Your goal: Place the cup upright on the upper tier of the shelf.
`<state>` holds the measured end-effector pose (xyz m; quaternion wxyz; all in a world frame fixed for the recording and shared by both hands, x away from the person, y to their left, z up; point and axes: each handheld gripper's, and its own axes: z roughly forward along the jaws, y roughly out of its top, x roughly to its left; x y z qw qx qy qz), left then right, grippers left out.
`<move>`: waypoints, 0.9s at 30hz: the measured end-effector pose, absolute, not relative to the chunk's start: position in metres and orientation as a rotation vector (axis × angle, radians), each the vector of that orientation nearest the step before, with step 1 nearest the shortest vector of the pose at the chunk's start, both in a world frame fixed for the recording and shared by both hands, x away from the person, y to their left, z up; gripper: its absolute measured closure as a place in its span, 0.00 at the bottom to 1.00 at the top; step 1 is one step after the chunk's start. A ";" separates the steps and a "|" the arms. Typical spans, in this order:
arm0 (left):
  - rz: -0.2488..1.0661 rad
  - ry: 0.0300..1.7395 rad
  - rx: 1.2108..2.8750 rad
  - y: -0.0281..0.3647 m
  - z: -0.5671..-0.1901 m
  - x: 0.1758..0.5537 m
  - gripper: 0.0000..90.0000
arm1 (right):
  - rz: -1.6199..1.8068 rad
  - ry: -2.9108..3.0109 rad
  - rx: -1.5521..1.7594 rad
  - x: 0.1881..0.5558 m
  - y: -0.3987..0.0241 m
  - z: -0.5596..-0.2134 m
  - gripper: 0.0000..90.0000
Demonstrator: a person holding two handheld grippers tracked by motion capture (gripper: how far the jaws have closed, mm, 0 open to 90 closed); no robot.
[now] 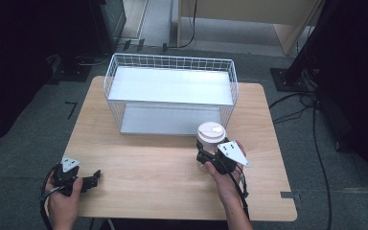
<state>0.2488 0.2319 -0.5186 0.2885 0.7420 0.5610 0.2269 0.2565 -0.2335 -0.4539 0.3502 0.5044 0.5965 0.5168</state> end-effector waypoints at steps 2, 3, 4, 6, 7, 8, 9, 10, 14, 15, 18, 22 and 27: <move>0.606 1.498 1.981 0.232 -0.519 0.249 0.00 | 1.345 1.546 1.300 0.256 -0.234 -0.451 0.17; 0.606 1.499 1.979 0.232 -0.519 0.249 0.00 | 1.345 1.543 1.296 0.256 -0.234 -0.449 0.17; 0.606 1.498 1.979 0.232 -0.519 0.249 0.00 | 1.347 1.539 1.294 0.256 -0.234 -0.447 0.17; 0.606 1.498 1.979 0.232 -0.519 0.249 0.00 | 1.363 1.529 1.289 0.255 -0.235 -0.443 0.17; 0.606 1.498 1.979 0.232 -0.519 0.249 0.00 | 1.370 1.522 1.283 0.254 -0.235 -0.440 0.17; 0.606 1.498 1.979 0.232 -0.519 0.249 0.00 | 1.378 1.514 1.280 0.253 -0.235 -0.437 0.17; 0.606 1.499 1.979 0.232 -0.519 0.249 0.00 | 1.388 1.508 1.272 0.252 -0.235 -0.434 0.17; 0.606 1.499 1.979 0.232 -0.519 0.249 0.00 | 1.388 1.508 1.272 0.252 -0.235 -0.434 0.17; 0.606 1.499 1.979 0.232 -0.519 0.249 0.00 | 1.408 1.492 1.237 0.250 -0.233 -0.422 0.17; 0.606 1.498 1.979 0.232 -0.519 0.249 0.00 | 1.422 1.484 1.228 0.249 -0.232 -0.414 0.17; 0.606 1.498 1.980 0.232 -0.519 0.249 0.00 | 1.431 1.476 1.208 0.248 -0.231 -0.407 0.17; 0.608 1.498 1.978 0.232 -0.519 0.249 0.00 | 1.454 1.453 1.168 0.248 -0.227 -0.392 0.17; 0.607 1.497 1.983 0.232 -0.518 0.249 0.00 | 1.490 1.411 1.128 0.250 -0.223 -0.369 0.17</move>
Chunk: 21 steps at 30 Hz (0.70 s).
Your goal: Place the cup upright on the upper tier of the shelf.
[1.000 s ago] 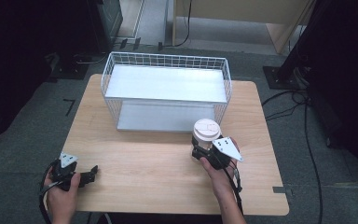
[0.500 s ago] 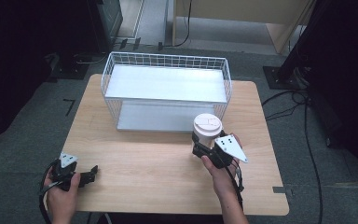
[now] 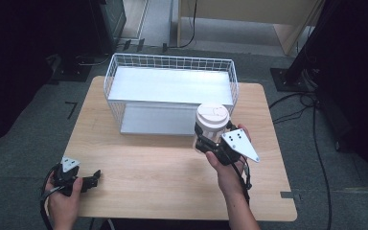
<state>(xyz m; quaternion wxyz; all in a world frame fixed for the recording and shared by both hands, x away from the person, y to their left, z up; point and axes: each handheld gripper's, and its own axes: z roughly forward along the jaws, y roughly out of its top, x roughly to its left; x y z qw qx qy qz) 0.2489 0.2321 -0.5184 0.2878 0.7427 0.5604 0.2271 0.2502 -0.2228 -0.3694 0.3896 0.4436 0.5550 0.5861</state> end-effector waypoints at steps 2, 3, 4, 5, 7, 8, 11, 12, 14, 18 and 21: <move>0.607 1.497 1.982 0.232 -0.518 0.249 0.00 | 1.496 1.395 1.113 0.252 -0.221 -0.362 0.17; 0.607 1.498 1.979 0.232 -0.519 0.249 0.00 | 1.496 1.395 1.113 0.252 -0.221 -0.362 0.17; 0.607 1.498 1.979 0.232 -0.519 0.249 0.00 | 1.505 1.382 1.097 0.254 -0.220 -0.354 0.17; 0.607 1.498 1.979 0.232 -0.519 0.249 0.00 | 1.505 1.382 1.097 0.254 -0.220 -0.354 0.17; 0.607 1.498 1.979 0.232 -0.519 0.249 0.00 | 1.506 1.376 1.069 0.258 -0.218 -0.344 0.17; 0.607 1.498 1.979 0.232 -0.519 0.249 0.00 | 1.508 1.370 1.063 0.261 -0.217 -0.340 0.17; 0.607 1.498 1.979 0.232 -0.519 0.249 0.00 | 1.505 1.362 1.051 0.265 -0.216 -0.333 0.17; 0.607 1.498 1.979 0.232 -0.519 0.249 0.00 | 1.504 1.358 1.046 0.267 -0.215 -0.331 0.17; 0.607 1.498 1.979 0.232 -0.519 0.249 0.00 | 1.503 1.353 1.033 0.270 -0.214 -0.325 0.17; 0.607 1.498 1.980 0.232 -0.519 0.249 0.00 | 1.503 1.341 1.018 0.275 -0.212 -0.317 0.17; 0.607 1.497 1.982 0.232 -0.518 0.249 0.00 | 1.501 1.323 1.000 0.283 -0.208 -0.305 0.17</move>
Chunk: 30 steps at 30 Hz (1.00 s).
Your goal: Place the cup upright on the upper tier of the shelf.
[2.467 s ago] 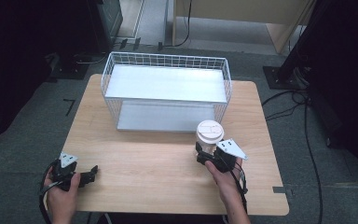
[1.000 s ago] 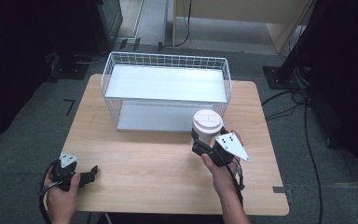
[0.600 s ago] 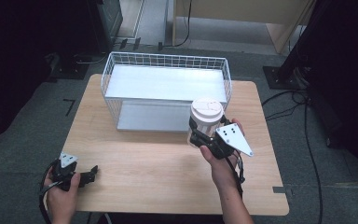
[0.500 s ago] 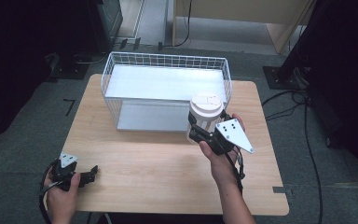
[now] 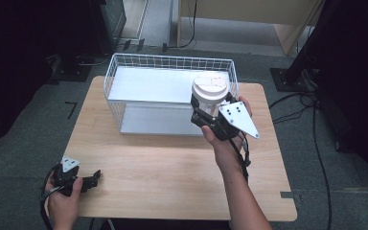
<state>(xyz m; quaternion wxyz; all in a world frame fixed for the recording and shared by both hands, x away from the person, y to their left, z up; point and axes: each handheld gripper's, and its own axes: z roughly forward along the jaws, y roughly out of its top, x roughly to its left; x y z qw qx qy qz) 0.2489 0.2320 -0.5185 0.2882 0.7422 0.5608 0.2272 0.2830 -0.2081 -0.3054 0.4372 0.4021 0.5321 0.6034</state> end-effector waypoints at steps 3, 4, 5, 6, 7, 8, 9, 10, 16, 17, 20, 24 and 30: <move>0.607 1.497 1.982 0.232 -0.518 0.249 0.00 | 1.500 1.321 0.990 0.287 -0.206 -0.300 0.17; 0.607 1.497 1.982 0.232 -0.518 0.249 0.00 | 1.499 1.318 0.984 0.289 -0.205 -0.298 0.17; 0.606 1.497 1.982 0.232 -0.518 0.249 0.00 | 1.497 1.316 0.977 0.292 -0.203 -0.295 0.17; 0.607 1.497 1.982 0.232 -0.518 0.249 0.00 | 1.496 1.317 0.975 0.294 -0.202 -0.293 0.17; 0.606 1.497 1.982 0.232 -0.518 0.249 0.00 | 1.495 1.316 0.969 0.296 -0.201 -0.291 0.17; 0.606 1.497 1.982 0.232 -0.518 0.249 0.00 | 1.485 1.315 0.964 0.300 -0.199 -0.288 0.17; 0.606 1.497 1.982 0.232 -0.518 0.249 0.00 | 1.482 1.317 0.963 0.303 -0.198 -0.287 0.17; 0.606 1.497 1.982 0.232 -0.518 0.249 0.00 | 1.481 1.318 0.968 0.305 -0.197 -0.286 0.17; 0.606 1.497 1.982 0.232 -0.518 0.249 0.00 | 1.477 1.323 0.987 0.321 -0.191 -0.285 0.17; 0.606 1.497 1.981 0.232 -0.518 0.249 0.00 | 1.469 1.326 0.989 0.324 -0.190 -0.285 0.17; 0.607 1.497 1.981 0.232 -0.519 0.249 0.00 | 1.459 1.331 0.994 0.334 -0.187 -0.285 0.17; 0.607 1.497 1.981 0.232 -0.519 0.249 0.00 | 1.452 1.340 0.998 0.346 -0.183 -0.283 0.17; 0.608 1.497 1.980 0.232 -0.519 0.249 0.00 | 1.438 1.349 1.010 0.362 -0.177 -0.279 0.17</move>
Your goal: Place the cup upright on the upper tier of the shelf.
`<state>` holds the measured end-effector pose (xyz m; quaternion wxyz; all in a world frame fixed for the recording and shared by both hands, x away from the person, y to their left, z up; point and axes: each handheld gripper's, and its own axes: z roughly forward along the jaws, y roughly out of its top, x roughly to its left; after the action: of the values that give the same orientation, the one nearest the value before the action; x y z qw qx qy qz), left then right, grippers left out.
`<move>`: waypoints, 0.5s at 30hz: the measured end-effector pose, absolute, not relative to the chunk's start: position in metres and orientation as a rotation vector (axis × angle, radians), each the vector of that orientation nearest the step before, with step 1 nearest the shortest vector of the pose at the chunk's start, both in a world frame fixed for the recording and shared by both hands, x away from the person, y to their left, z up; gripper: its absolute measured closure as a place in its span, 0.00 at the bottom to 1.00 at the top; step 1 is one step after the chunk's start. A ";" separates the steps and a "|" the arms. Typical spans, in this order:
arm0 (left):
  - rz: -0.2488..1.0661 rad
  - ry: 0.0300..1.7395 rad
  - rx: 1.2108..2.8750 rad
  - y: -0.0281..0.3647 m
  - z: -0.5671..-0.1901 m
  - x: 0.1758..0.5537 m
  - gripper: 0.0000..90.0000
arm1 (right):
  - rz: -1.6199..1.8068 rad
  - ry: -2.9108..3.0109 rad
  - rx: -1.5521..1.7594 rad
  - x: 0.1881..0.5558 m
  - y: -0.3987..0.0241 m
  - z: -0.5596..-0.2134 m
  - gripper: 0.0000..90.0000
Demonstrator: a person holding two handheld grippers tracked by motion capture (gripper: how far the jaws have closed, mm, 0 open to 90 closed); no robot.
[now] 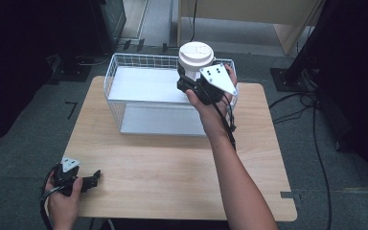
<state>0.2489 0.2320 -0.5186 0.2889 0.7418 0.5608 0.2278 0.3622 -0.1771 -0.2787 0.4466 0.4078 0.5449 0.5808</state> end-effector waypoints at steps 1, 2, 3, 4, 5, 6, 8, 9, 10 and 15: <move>0.608 1.497 1.980 0.232 -0.519 0.249 0.00 | 1.440 1.352 1.007 0.369 -0.174 -0.278 0.17; 0.608 1.497 1.980 0.232 -0.519 0.249 0.00 | 1.442 1.355 1.014 0.372 -0.172 -0.277 0.17; 0.608 1.497 1.981 0.232 -0.519 0.249 0.00 | 1.440 1.357 1.010 0.376 -0.170 -0.277 0.17; 0.608 1.497 1.980 0.232 -0.519 0.249 0.00 | 1.439 1.360 1.012 0.379 -0.168 -0.277 0.17; 0.609 1.497 1.980 0.232 -0.519 0.249 0.00 | 1.436 1.364 1.012 0.382 -0.166 -0.277 0.17; 0.608 1.497 1.979 0.232 -0.519 0.249 0.00 | 1.434 1.369 1.015 0.385 -0.164 -0.277 0.17; 0.608 1.497 1.980 0.232 -0.519 0.249 0.00 | 1.438 1.370 1.012 0.391 -0.161 -0.277 0.17; 0.608 1.497 1.980 0.232 -0.519 0.249 0.00 | 1.438 1.370 1.012 0.391 -0.161 -0.277 0.17; 0.608 1.497 1.980 0.232 -0.519 0.249 0.00 | 1.435 1.373 1.017 0.396 -0.159 -0.277 0.17; 0.608 1.497 1.980 0.232 -0.519 0.249 0.00 | 1.421 1.377 1.044 0.409 -0.154 -0.279 0.17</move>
<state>0.2489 0.2320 -0.5186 0.2890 0.7417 0.5607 0.2279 0.4090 -0.1540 -0.2790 0.4371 0.4199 0.5535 0.5712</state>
